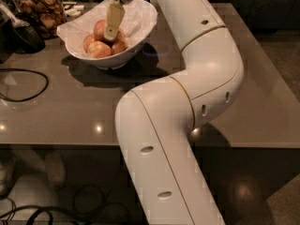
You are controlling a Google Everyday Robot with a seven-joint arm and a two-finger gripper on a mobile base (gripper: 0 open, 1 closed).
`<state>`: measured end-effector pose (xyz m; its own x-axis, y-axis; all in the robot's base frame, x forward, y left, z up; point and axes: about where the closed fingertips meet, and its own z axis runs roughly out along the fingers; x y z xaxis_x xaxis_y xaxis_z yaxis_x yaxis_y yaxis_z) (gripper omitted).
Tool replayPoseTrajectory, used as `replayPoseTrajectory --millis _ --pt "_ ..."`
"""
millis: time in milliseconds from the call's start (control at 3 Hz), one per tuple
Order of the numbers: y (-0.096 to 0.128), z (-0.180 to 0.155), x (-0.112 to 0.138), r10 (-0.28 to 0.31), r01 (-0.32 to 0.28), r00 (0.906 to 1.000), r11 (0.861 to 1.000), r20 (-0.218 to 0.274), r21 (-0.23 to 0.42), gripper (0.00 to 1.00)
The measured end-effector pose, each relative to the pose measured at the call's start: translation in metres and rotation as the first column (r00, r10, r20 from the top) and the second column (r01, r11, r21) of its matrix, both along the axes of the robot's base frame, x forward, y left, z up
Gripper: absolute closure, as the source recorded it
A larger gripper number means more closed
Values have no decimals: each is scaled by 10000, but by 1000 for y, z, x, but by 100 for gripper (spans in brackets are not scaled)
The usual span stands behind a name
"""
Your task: Pick apple from white bowl
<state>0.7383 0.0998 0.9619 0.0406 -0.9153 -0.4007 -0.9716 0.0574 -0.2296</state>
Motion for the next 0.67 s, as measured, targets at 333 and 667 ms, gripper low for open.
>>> replayPoseTrajectory --millis 333,667 --pt "-5 -4 2 -81 81 10000 9999 -10 -148 25" --pt "-11 -1 4 -175 179 9998 9994 132 -308 25"
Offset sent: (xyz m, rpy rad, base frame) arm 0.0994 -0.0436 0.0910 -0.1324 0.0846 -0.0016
